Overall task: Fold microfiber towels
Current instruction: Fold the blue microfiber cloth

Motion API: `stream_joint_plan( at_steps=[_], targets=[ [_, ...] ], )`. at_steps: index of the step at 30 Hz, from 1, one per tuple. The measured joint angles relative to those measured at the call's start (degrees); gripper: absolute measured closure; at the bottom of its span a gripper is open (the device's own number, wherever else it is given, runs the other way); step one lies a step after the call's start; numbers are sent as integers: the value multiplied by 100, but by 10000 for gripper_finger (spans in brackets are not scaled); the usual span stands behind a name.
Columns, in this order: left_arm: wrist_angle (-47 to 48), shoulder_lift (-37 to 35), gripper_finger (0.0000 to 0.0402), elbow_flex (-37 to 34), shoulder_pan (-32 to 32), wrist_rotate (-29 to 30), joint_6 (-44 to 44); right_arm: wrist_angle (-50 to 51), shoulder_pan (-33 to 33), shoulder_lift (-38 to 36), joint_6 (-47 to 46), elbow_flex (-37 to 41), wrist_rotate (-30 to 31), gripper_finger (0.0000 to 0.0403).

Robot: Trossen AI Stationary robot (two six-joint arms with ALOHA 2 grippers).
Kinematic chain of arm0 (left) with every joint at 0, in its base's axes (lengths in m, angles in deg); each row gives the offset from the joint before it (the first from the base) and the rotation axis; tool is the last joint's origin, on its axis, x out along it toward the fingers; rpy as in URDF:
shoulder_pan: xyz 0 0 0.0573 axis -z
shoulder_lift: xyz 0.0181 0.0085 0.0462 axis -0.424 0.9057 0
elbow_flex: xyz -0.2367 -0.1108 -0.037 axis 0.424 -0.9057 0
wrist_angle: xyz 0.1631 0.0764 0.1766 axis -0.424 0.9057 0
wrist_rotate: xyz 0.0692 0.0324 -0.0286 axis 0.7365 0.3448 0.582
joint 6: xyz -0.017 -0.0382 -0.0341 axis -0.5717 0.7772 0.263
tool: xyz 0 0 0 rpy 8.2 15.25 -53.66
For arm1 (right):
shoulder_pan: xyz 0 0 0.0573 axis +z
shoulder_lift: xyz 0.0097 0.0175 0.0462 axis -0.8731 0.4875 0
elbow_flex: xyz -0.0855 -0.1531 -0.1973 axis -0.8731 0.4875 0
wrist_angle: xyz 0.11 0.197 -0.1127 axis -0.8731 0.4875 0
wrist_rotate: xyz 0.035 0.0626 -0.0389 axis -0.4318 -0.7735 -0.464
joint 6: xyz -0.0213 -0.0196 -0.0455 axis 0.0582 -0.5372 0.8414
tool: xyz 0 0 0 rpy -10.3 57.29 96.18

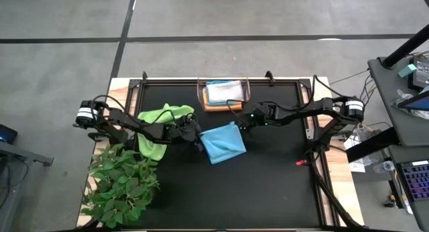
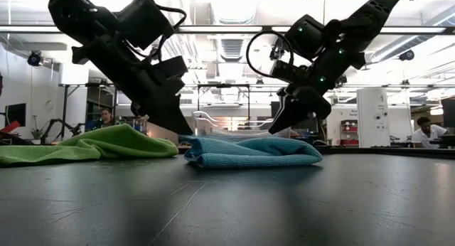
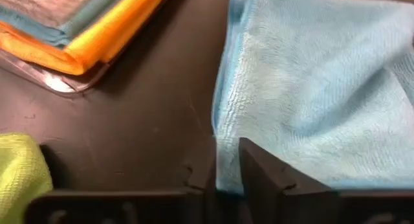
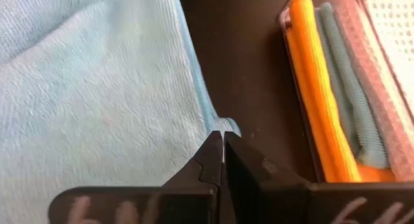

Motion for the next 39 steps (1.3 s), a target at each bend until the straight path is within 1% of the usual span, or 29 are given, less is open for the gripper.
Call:
stream_joint_plan(
  at_steps=[4, 7, 9, 11, 13, 17, 19, 22, 23, 25, 27, 29, 31, 39],
  targets=[
    [36, -3, 293, 8, 0, -257, 2, 102, 38, -7, -149, 0, -3, 394],
    [84, -101, 253, 78, 27, -511, 8, 376, 133, -104, -208, 4, -1, 394],
    [76, -234, 233, 137, 54, -936, 0, 558, 263, -267, -273, 4, -5, 394],
    [76, -343, 222, 172, 123, -1397, 61, 721, 426, -499, -376, 4, -5, 394],
    [61, -414, 218, 173, 270, -1603, 221, 871, 633, -738, -530, 4, -3, 394],
    [47, -411, 223, 166, 699, -1625, 511, 874, 1159, -1153, -837, 85, -5, 394],
    [19, -339, 229, 167, 931, -1573, 672, 860, 1440, -1276, -975, 144, -1, 394],
    [-68, -96, 239, 193, 1204, -1328, 931, 841, 1805, -1320, -1208, 208, 53, 394],
    [-113, 8, 242, 193, 1257, -1270, 1009, 845, 1931, -1301, -1268, 227, 176, 394],
    [-245, 222, 247, 208, 1317, -1189, 1060, 824, 2170, -1247, -1361, 249, 599, 394],
    [-442, 444, 250, 220, 1329, -990, 1124, 861, 2380, -1140, -1410, 273, 1019, 394],
    [-611, 630, 251, 264, 1325, -821, 1164, 856, 2515, -1037, -1420, 278, 1290, 394],
    [-767, 780, 252, 332, 1306, -772, 1158, 816, 2570, -944, -1462, 278, 1360, 394],
    [-768, 1026, 252, 622, 1196, -707, 1078, 538, 2555, -438, -1481, 286, 1375, 394]
  ],
)
